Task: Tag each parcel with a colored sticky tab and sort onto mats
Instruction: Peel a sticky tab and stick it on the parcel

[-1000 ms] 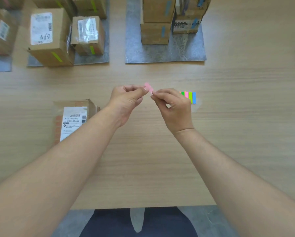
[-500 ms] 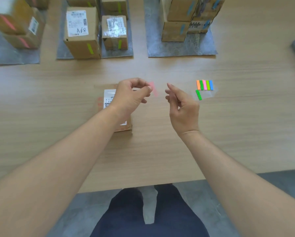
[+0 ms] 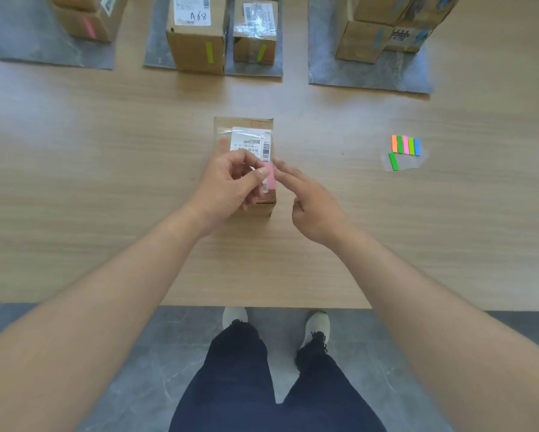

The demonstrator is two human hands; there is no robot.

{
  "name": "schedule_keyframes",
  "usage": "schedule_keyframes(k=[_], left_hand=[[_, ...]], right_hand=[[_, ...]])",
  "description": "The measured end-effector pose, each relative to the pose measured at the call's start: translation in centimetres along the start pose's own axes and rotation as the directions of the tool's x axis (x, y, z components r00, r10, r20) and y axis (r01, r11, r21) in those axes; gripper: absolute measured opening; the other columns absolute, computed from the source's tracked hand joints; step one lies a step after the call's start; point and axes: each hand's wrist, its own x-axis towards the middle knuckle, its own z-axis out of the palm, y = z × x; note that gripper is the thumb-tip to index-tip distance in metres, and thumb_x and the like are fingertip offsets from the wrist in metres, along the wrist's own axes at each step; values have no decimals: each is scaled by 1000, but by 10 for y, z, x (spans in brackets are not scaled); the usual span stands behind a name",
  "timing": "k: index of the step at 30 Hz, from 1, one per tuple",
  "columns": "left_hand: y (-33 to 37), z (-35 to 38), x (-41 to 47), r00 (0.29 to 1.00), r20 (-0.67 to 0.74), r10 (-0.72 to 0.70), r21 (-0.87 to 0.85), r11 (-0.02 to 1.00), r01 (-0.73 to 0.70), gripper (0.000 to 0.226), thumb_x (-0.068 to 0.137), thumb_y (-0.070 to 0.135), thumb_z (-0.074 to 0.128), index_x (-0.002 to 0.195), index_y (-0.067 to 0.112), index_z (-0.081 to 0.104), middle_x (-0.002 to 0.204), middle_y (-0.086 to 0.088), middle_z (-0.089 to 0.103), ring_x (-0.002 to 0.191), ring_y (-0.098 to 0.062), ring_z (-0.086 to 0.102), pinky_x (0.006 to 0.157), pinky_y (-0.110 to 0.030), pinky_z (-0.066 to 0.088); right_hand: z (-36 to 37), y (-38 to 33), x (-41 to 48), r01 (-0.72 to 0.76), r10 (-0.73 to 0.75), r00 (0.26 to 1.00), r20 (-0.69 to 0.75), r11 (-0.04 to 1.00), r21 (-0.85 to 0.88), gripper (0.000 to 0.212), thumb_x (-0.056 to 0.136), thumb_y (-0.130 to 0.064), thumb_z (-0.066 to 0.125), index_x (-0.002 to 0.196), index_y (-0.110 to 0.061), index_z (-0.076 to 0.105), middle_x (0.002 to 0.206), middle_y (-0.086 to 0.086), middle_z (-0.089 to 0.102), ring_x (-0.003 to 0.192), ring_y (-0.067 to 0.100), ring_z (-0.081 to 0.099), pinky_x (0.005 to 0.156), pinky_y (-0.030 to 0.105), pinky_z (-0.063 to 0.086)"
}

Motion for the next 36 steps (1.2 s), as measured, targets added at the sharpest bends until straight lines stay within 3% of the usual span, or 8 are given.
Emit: schedule_keyframes(k=[2,8,12,15,21,30,36], left_hand=[[-15,-2,-10,1000,-24,-1,64,998,2,11,95,13,68,92,3,65,64,-11,64,51,-20,53,46,-28,42],[-63,-2,-25,988,-100,121,319,944,-83,6,85,16,73,81,20,74,60,-2,68,52,-18,60,57,-36,54],[-78,12,-27,961,-204,186,389,916,-95,5,84,15,74,82,19,77,60,2,68,56,-20,63,61,-36,54],[-81,23,-30,945,-252,209,392,915,-97,7,85,19,74,79,20,78,56,6,67,56,-17,63,62,-37,53],[-86,33,-30,921,-374,109,304,952,11,14,79,21,64,70,20,74,54,4,66,54,-21,64,62,-41,56],[-75,44,-32,903,-429,-4,166,983,83,18,82,14,64,66,15,73,55,-3,68,51,-28,65,54,-45,59],[-70,48,-33,865,-493,-90,66,988,141,19,85,15,74,68,8,72,56,-8,69,50,-30,66,50,-47,60]], right_hand=[[-2,-6,3,-2,12,997,81,991,-132,101,73,17,32,152,-45,40,164,-26,23,146,13,38,98,43,51],[-16,-32,9,-20,85,984,154,925,-379,90,82,9,37,153,-46,38,163,-31,17,142,10,41,84,30,47],[-21,-41,11,-12,112,977,183,882,-471,84,87,5,36,153,-48,37,164,-29,18,140,17,44,83,34,45],[-22,-43,14,2,131,967,220,855,-518,81,91,2,36,154,-49,33,165,-28,15,139,21,44,87,37,46],[-26,-48,17,65,148,943,296,795,-604,78,94,-2,40,158,-43,25,169,-20,9,138,24,43,93,42,48],[-23,-43,18,77,160,936,313,775,-628,75,94,-7,43,159,-41,24,170,-15,13,134,28,48,94,42,48],[-22,-43,24,71,137,953,269,765,-640,62,102,-20,42,159,-39,27,156,1,42,126,32,55,87,40,44]])
